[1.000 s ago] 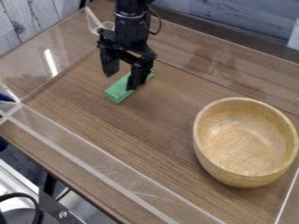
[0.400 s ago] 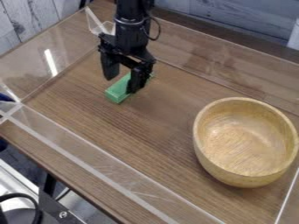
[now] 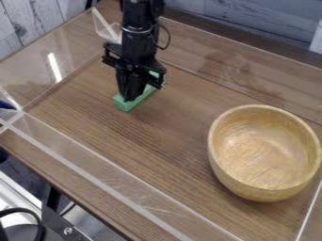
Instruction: Put the green block in the brown bowl
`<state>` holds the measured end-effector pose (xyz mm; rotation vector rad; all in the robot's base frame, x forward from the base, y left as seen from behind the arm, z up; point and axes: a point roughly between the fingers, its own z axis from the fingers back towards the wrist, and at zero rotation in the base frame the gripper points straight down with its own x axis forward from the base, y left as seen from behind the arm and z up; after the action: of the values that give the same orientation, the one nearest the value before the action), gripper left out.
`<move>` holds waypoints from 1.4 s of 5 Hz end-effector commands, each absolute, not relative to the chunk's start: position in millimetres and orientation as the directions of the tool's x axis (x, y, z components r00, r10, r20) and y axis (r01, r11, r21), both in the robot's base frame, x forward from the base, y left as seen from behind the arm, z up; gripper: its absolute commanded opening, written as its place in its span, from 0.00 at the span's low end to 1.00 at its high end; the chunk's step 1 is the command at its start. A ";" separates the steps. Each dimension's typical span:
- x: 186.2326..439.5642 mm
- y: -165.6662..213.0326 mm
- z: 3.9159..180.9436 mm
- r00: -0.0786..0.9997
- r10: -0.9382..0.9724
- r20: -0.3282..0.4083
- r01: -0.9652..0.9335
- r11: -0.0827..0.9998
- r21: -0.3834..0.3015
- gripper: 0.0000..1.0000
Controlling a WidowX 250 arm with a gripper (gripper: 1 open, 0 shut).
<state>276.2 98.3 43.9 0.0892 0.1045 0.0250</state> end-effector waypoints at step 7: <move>272.1 38.8 120.3 0.998 0.042 0.040 -0.043 0.999 0.002 0.00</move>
<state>267.1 39.1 103.5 -0.0088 0.0252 0.0576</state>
